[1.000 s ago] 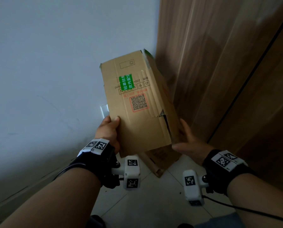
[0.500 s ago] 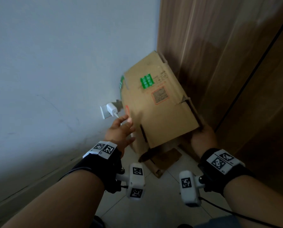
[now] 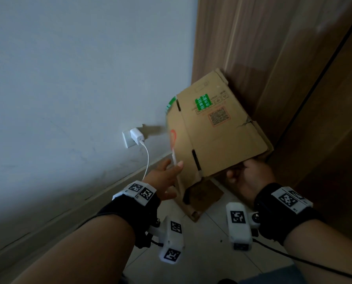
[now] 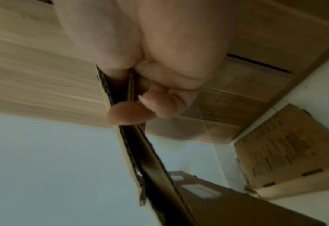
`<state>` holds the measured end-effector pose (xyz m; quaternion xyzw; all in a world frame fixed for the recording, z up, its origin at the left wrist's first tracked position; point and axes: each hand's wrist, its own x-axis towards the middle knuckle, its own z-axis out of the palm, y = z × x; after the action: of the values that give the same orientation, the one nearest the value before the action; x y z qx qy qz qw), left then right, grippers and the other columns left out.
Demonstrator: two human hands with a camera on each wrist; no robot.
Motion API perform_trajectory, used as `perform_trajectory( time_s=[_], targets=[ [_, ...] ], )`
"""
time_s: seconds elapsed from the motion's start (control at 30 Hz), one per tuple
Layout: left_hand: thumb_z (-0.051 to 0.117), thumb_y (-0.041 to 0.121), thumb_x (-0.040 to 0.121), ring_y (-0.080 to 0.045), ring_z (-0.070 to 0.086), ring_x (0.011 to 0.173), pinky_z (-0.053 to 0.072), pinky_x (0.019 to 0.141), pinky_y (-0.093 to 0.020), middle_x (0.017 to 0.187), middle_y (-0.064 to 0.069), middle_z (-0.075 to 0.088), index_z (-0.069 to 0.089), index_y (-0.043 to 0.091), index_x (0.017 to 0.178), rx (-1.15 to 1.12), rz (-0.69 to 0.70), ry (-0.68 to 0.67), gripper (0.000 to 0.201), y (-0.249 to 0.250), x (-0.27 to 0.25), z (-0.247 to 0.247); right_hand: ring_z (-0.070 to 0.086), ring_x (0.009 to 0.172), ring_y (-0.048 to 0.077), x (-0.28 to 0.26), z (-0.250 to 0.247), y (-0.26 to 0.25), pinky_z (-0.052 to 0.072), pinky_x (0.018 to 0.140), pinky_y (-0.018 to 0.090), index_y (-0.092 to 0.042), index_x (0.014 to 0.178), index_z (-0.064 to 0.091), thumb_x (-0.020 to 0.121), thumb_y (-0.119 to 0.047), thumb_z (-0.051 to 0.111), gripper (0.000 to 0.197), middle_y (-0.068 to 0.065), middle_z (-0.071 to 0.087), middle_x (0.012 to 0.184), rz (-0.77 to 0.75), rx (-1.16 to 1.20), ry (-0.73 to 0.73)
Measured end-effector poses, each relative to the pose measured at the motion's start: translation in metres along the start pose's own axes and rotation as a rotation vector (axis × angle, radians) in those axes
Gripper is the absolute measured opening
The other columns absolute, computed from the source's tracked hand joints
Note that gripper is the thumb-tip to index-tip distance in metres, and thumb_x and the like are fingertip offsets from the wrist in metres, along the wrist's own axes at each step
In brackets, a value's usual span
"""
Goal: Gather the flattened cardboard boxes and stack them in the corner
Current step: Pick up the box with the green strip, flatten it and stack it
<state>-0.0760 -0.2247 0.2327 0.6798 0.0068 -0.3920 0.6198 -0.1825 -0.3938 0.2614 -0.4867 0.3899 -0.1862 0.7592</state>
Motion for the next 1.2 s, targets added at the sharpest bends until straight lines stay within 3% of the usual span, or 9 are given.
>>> perform_trajectory(
  time_s=[0.2, 0.33, 0.47, 0.6, 0.67, 0.77, 0.87, 1.07, 1.2],
  targets=[
    [0.064, 0.046, 0.079, -0.024, 0.059, 0.104, 0.053, 0.071, -0.035, 0.117, -0.001, 0.060, 0.049, 0.024, 0.128, -0.101, -0.020, -0.027, 0.056, 0.000, 0.002, 0.007, 0.048, 0.030, 0.011, -0.002, 0.011, 0.012, 0.034, 0.036, 0.015, -0.009, 0.077, 0.058, 0.098, -0.010, 0.032, 0.034, 0.001, 0.058, 0.044, 0.093, 0.013, -0.167],
    [0.068, 0.029, 0.080, -0.026, 0.063, 0.099, 0.053, 0.076, -0.037, 0.111, -0.006, 0.066, 0.058, 0.016, 0.114, -0.209, 0.006, -0.012, 0.038, 0.001, 0.006, 0.003, 0.049, 0.032, 0.009, 0.000, 0.013, 0.014, 0.035, 0.038, 0.017, -0.010, 0.080, 0.059, 0.099, -0.012, 0.030, 0.034, 0.005, 0.057, 0.062, 0.103, -0.044, -0.200],
    [0.066, 0.013, 0.080, -0.026, 0.065, 0.084, 0.054, 0.061, -0.032, 0.100, -0.012, 0.068, 0.058, 0.006, 0.114, -0.316, 0.072, 0.060, 0.035, 0.003, 0.009, 0.002, 0.050, 0.036, 0.010, 0.004, 0.011, 0.018, 0.034, 0.041, 0.020, -0.011, 0.079, 0.058, 0.099, -0.016, 0.033, 0.033, 0.006, 0.058, 0.068, 0.102, -0.232, -0.166],
    [0.086, 0.033, 0.054, -0.034, 0.069, 0.093, 0.056, 0.079, -0.047, 0.107, -0.017, 0.070, 0.062, 0.007, 0.108, -0.260, 0.129, 0.218, 0.065, -0.003, 0.019, -0.001, 0.046, 0.046, 0.011, 0.006, 0.007, 0.020, 0.033, 0.039, 0.018, -0.011, 0.075, 0.058, 0.095, -0.012, 0.045, 0.023, 0.007, 0.056, 0.064, 0.071, -0.342, -0.144],
    [0.088, 0.056, 0.025, -0.035, 0.069, 0.096, 0.055, 0.082, -0.053, 0.109, -0.014, 0.071, 0.061, 0.015, 0.109, -0.234, 0.142, 0.285, 0.097, -0.016, 0.043, -0.007, 0.046, 0.046, 0.012, 0.008, 0.004, 0.018, 0.035, 0.042, 0.020, -0.013, 0.086, 0.056, 0.091, -0.004, 0.047, 0.014, 0.008, 0.054, 0.065, 0.041, -0.282, -0.128],
    [0.086, 0.060, 0.013, -0.035, 0.069, 0.096, 0.055, 0.081, -0.053, 0.110, -0.012, 0.071, 0.059, 0.018, 0.112, -0.265, 0.155, 0.316, 0.112, -0.027, 0.067, -0.014, 0.046, 0.055, 0.019, 0.013, -0.002, 0.017, 0.036, 0.050, 0.027, -0.013, 0.106, 0.046, 0.088, 0.004, 0.044, 0.024, 0.010, 0.052, 0.070, 0.071, -0.158, -0.103],
    [0.087, 0.057, 0.016, -0.035, 0.068, 0.097, 0.055, 0.082, -0.054, 0.110, -0.013, 0.070, 0.057, 0.015, 0.115, -0.282, 0.186, 0.301, 0.111, -0.015, 0.050, -0.005, 0.053, 0.064, 0.021, 0.012, 0.000, 0.021, 0.042, 0.055, 0.031, -0.011, 0.091, 0.053, 0.091, -0.008, 0.048, 0.006, 0.010, 0.056, 0.077, 0.146, -0.159, -0.173],
    [0.077, 0.023, 0.067, -0.033, 0.065, 0.101, 0.053, 0.090, -0.052, 0.115, -0.015, 0.066, 0.054, 0.008, 0.121, -0.273, 0.205, 0.291, 0.060, -0.002, 0.043, 0.018, 0.059, 0.071, 0.023, 0.021, 0.009, 0.031, 0.048, 0.065, 0.034, -0.008, 0.091, 0.059, 0.094, -0.012, 0.045, 0.015, 0.009, 0.061, 0.082, 0.130, -0.012, -0.225],
    [0.078, 0.039, 0.047, -0.032, 0.064, 0.104, 0.052, 0.092, -0.049, 0.119, -0.013, 0.065, 0.049, 0.010, 0.126, -0.244, 0.191, 0.320, 0.089, -0.016, 0.073, 0.026, 0.057, 0.074, 0.026, 0.039, 0.007, 0.030, 0.046, 0.068, 0.037, -0.011, 0.090, 0.057, 0.093, -0.021, 0.040, 0.020, 0.011, 0.059, 0.085, 0.145, 0.107, -0.230]
  ],
)
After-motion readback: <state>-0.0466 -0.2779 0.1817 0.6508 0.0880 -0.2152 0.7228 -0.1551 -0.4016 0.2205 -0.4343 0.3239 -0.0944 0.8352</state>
